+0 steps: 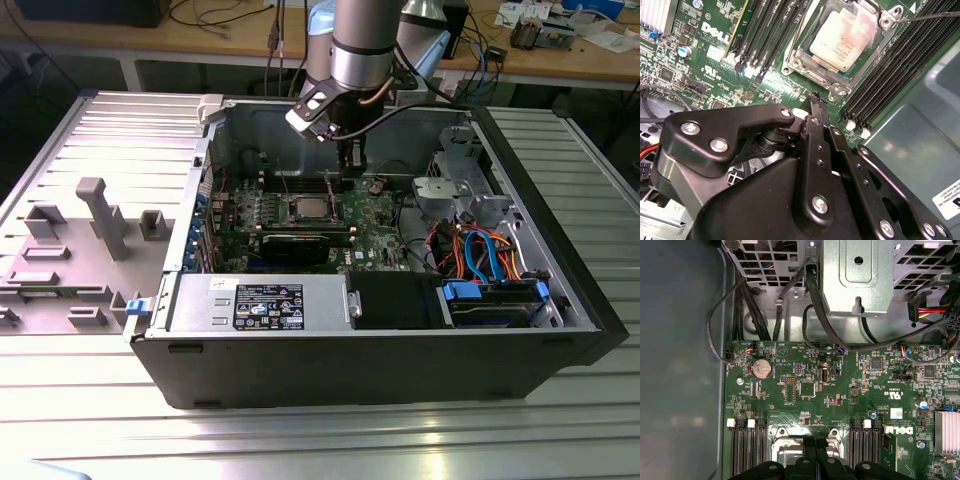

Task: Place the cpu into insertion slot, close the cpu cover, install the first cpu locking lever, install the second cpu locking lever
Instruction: 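Close the cpu cover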

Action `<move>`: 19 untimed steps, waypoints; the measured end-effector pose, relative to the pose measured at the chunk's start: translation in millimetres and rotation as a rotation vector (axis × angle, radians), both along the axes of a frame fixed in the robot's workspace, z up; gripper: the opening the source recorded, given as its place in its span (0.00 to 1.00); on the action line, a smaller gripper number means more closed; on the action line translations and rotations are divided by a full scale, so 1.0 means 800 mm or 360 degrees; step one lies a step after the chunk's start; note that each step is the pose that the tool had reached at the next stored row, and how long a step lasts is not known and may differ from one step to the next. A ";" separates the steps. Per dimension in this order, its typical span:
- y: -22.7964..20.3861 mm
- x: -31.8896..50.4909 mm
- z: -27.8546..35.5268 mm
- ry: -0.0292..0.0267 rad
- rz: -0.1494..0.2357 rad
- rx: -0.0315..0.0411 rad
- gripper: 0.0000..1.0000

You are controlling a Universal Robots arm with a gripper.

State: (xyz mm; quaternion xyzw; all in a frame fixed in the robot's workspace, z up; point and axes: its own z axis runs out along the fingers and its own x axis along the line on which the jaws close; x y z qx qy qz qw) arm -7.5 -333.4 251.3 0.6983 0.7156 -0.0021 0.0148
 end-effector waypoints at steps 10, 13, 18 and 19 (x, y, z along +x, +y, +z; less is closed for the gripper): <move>0.0000 -0.002 -0.0001 -0.00003 0.0000 0.0000 0.11; 0.0000 -0.007 -0.0003 -0.00007 0.0000 0.0000 0.11; 0.0000 -0.018 -0.0022 -0.00023 0.0001 0.0000 0.11; 0.0000 -0.021 -0.0028 -0.00023 0.0001 0.0000 0.11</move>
